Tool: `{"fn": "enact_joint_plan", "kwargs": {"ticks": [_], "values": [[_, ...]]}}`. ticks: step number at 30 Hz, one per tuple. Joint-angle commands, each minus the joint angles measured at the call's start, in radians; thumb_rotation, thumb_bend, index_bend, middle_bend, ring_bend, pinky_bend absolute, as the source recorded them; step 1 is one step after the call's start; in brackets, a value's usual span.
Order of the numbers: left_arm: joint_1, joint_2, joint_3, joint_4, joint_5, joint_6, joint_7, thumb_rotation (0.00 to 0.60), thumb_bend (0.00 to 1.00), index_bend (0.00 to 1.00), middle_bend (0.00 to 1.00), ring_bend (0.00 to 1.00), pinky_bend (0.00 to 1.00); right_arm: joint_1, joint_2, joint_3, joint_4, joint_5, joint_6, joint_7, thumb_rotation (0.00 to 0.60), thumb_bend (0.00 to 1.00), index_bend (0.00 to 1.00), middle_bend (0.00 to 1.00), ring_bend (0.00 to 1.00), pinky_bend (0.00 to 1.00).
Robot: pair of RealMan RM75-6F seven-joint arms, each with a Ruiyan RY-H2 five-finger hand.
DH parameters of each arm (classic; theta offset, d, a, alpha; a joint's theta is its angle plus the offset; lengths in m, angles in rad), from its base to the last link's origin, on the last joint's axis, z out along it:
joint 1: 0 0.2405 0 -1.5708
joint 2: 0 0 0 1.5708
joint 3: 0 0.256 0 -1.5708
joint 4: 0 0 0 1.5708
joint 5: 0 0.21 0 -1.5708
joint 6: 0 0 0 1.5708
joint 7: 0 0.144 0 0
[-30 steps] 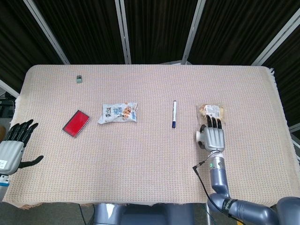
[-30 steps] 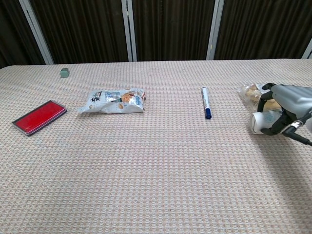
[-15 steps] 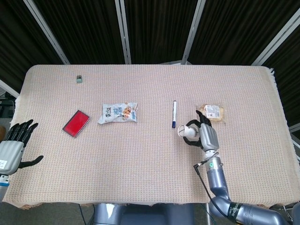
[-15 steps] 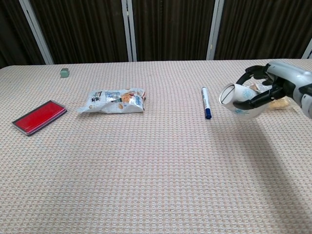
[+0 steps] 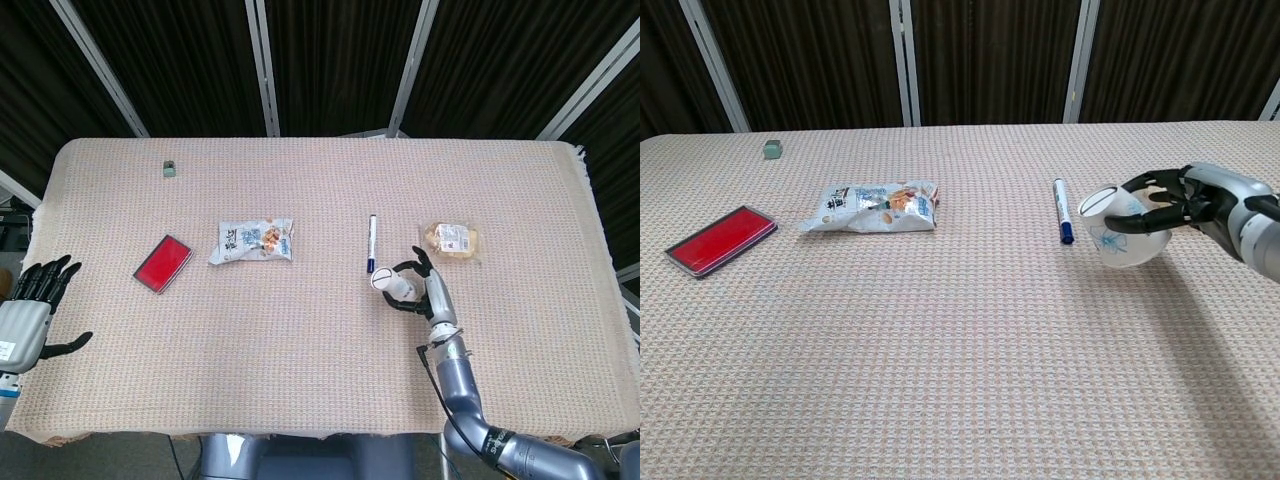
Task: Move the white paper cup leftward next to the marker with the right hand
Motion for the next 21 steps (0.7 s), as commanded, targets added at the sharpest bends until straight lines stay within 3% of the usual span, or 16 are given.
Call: {"fn": "enact_joint_plan", "kwargs": {"ticks": [1,15,21], "values": [[0.0,0.0,0.0,0.0,0.0,0.0,0.0,0.6,0.12,0.0,0.0,0.0,0.0,0.001,-0.007,-0.008,0.017,0.017,-0.002,-0.012,0.6,0.14,0.43,0.02,0.0,0.0],[0.001,-0.001,0.0,-0.001,-0.001,0.001,0.004,0.6,0.12,0.0,0.0,0.0,0.0,-0.047,0.001,-0.047,0.066,0.048,0.037,-0.045,0.6,0.17,0.35,0.0,0.0,0.0],[0.001,-0.001,0.0,0.0,0.0,0.002,0.002,0.6,0.12,0.0,0.0,0.0,0.0,-0.088,0.008,-0.062,0.047,-0.011,0.086,-0.011,0.6,0.17,0.2,0.0,0.0,0.0]]}}
